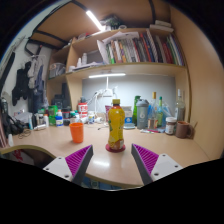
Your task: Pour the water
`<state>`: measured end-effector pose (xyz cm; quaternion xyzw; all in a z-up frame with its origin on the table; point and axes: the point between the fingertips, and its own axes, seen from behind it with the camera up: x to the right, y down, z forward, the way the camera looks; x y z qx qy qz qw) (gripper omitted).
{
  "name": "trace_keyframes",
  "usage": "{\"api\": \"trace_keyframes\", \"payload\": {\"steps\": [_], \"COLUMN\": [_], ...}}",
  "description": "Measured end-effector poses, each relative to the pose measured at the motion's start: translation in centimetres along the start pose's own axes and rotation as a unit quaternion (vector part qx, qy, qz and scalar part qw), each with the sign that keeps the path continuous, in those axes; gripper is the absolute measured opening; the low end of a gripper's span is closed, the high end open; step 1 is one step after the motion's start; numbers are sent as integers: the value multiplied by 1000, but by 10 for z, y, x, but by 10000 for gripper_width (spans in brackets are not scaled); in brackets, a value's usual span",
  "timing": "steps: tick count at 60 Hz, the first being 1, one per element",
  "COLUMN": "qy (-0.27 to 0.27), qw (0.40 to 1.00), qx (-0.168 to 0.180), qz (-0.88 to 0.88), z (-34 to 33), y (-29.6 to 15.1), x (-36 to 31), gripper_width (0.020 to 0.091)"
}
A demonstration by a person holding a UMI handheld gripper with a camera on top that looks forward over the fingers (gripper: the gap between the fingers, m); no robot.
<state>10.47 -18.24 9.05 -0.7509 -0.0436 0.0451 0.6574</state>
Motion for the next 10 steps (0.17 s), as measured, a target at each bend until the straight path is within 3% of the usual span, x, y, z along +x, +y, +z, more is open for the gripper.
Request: {"api": "trace_keyframes", "payload": {"steps": [10], "qy": [-5], "qw": [999], "qx": [9], "qz": [30], "z": [-56], "y": [15], "x": [-8], "gripper_width": [844]}}
